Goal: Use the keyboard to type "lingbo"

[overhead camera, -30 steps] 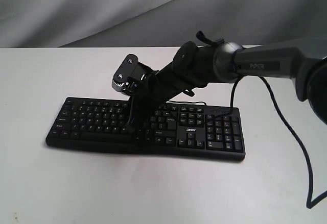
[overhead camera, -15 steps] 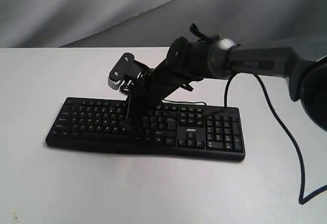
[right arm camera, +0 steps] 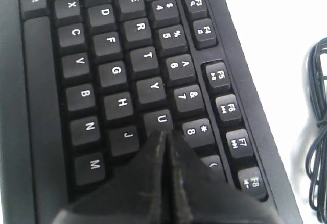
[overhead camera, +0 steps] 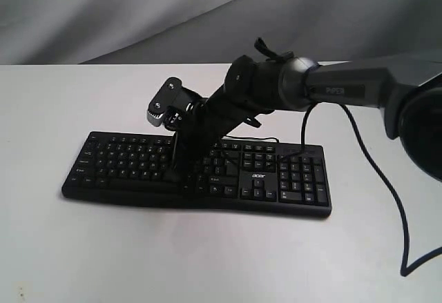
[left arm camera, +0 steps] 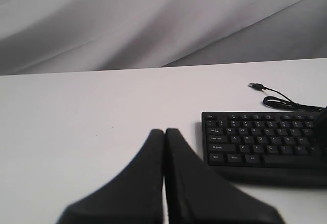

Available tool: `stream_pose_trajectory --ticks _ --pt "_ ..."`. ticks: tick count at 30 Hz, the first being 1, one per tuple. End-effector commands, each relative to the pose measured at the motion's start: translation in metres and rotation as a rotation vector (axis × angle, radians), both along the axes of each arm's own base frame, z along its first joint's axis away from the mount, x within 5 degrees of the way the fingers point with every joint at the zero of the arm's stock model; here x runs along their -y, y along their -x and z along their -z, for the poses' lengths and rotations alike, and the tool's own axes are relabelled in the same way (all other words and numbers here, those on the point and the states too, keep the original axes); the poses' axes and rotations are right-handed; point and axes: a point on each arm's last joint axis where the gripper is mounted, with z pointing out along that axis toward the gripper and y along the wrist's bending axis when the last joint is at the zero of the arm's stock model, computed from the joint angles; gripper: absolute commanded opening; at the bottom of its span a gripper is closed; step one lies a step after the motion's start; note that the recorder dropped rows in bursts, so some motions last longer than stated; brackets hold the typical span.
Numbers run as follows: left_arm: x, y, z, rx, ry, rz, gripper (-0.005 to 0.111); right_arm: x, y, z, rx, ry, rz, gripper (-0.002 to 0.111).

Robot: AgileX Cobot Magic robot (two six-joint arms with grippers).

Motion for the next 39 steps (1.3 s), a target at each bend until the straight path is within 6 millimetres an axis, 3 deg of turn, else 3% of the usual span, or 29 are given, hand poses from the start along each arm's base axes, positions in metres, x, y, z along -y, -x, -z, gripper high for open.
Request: stream_pose_trajectory --ticks 1,8,16,19,39 --pt "0.0 0.0 0.001 0.006 0.005 0.0 0.001 0.0 -0.001 0.008 -0.016 0.009 0.001 0.0" --pt "0.0 0.0 0.001 0.006 0.005 0.0 0.001 -0.006 0.008 -0.02 0.006 -0.014 -0.039 0.0" --pt "0.0 0.0 0.001 0.006 0.005 0.0 0.001 -0.031 0.03 -0.012 -0.01 -0.007 -0.108 0.0" --pt "0.0 0.0 0.001 0.006 0.005 0.0 0.001 -0.032 0.029 -0.004 -0.019 -0.003 -0.114 0.0" --pt "0.0 0.0 0.001 0.006 0.005 0.0 0.001 -0.031 0.027 -0.002 0.013 0.01 -0.111 0.0"
